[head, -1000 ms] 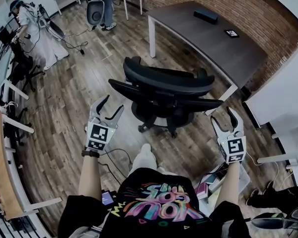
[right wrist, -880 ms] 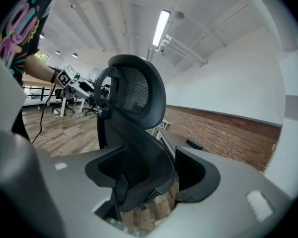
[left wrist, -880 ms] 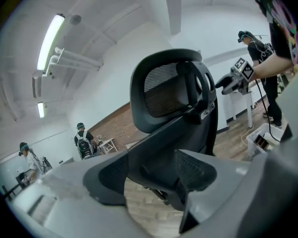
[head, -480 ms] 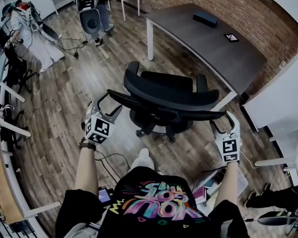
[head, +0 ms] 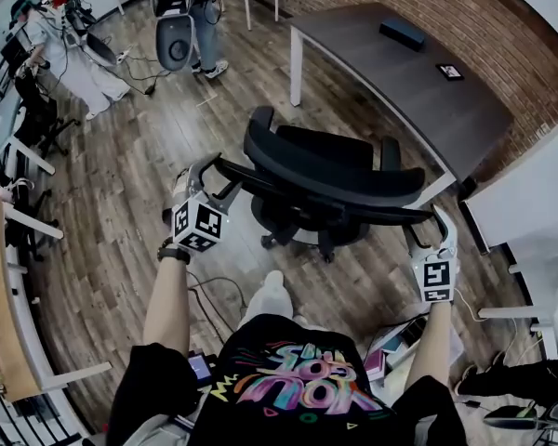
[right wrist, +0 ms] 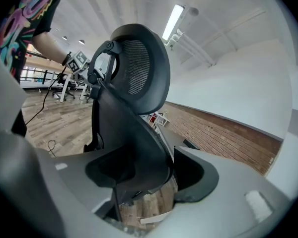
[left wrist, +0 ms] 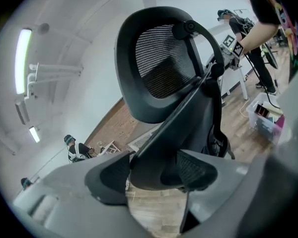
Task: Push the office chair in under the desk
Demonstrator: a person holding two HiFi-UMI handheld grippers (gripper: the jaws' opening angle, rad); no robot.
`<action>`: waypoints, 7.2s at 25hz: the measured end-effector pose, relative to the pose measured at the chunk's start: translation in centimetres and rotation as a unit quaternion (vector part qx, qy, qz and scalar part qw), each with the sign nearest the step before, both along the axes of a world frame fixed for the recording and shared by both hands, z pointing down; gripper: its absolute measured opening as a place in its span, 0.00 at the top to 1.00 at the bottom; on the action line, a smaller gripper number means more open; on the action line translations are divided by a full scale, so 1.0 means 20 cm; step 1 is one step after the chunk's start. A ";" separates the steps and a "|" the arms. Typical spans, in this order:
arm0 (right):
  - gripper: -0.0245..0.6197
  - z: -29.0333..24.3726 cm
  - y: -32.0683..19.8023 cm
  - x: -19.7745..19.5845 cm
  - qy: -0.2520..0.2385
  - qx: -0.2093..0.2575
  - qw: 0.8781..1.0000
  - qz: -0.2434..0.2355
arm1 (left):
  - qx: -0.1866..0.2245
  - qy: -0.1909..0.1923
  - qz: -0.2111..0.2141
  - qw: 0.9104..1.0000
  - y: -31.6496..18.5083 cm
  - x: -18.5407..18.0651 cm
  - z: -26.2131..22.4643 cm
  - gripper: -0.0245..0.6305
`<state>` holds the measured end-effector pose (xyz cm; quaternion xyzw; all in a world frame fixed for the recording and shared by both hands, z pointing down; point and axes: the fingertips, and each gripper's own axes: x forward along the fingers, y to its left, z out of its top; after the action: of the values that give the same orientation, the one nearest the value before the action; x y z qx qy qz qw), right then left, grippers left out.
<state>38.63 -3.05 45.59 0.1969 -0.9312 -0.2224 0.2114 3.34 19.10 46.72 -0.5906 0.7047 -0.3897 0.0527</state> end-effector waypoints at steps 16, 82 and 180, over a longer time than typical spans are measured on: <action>0.52 0.03 -0.02 -0.03 -0.005 -0.001 1.000 0.005 | -0.004 -0.012 -0.014 1.000 -0.06 -0.08 0.04 0.53; 0.57 0.02 -1.15 -1.31 0.018 0.013 0.984 0.175 | 0.019 0.011 0.202 0.979 -1.97 -1.64 0.01 0.53; 0.70 -0.44 -1.34 -2.07 -0.243 0.020 0.912 0.330 | 0.140 0.210 0.392 0.885 -2.75 -1.56 -0.41 0.58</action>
<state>-2.86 -29.87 36.88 0.5453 -0.8310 -0.1040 0.0354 -27.86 -35.84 38.58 -0.8732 0.4572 -0.1014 0.1347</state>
